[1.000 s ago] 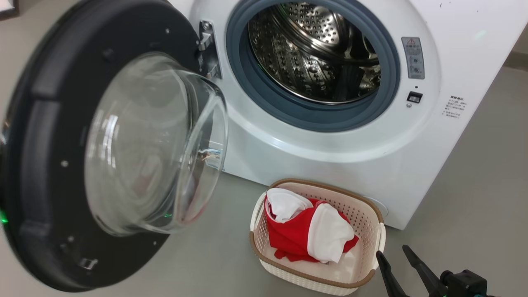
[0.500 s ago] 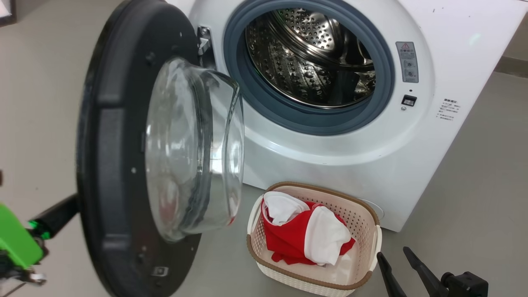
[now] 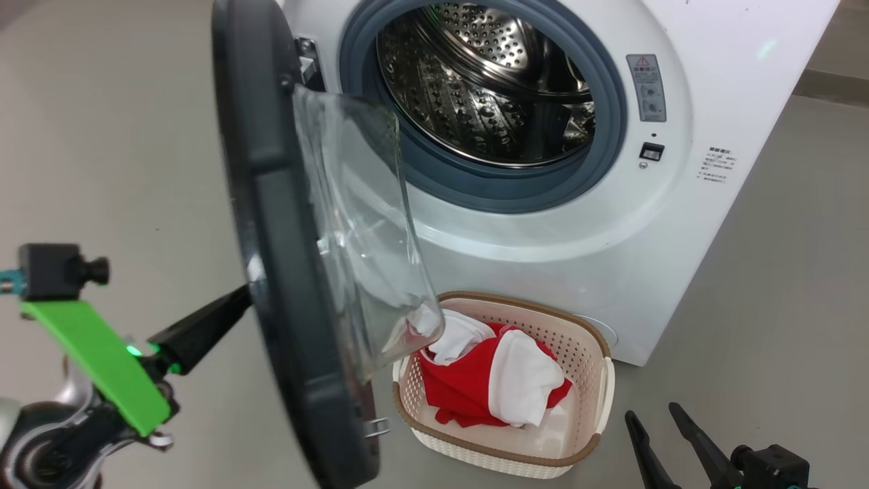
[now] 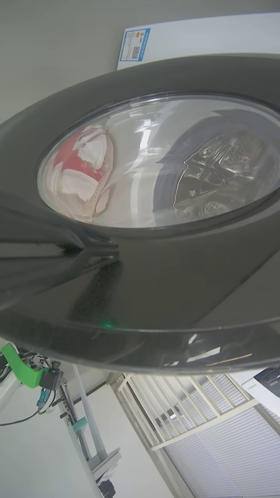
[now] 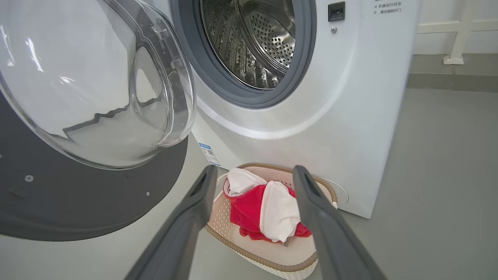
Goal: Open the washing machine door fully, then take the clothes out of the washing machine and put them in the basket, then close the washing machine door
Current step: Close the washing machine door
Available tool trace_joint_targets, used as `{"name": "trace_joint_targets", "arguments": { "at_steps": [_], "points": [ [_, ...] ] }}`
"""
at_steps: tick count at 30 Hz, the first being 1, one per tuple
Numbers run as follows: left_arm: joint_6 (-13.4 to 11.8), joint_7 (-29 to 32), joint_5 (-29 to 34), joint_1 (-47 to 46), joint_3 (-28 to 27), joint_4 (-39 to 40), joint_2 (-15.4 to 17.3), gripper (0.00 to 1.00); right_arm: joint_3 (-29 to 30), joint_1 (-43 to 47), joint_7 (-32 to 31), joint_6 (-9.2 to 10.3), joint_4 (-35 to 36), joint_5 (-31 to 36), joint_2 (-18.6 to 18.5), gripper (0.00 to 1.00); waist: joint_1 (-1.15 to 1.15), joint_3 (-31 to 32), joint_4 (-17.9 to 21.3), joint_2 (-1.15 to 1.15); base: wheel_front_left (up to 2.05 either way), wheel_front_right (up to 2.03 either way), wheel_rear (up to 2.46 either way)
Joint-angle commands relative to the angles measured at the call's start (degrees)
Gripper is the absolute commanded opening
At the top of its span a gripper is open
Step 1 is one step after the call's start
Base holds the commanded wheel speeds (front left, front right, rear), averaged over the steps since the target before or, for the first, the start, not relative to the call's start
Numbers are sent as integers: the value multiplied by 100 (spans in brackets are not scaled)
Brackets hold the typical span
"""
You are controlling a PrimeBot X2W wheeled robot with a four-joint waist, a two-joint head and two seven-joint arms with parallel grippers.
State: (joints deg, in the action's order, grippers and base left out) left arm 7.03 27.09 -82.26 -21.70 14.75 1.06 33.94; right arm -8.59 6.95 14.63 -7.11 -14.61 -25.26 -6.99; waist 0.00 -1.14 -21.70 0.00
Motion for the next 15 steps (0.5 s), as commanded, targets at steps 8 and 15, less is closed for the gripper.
{"name": "trace_joint_targets", "arguments": {
  "at_steps": [8,15],
  "points": [
    [46,-359,70,-744,243,158,6,0,-97,-262,37,-37,143,15,-69,100,0,-61,156,0,0,0,0],
    [46,-580,51,-811,405,41,108,0,-72,-256,37,-37,149,20,-60,100,0,-81,177,0,0,0,0]
  ]
}}
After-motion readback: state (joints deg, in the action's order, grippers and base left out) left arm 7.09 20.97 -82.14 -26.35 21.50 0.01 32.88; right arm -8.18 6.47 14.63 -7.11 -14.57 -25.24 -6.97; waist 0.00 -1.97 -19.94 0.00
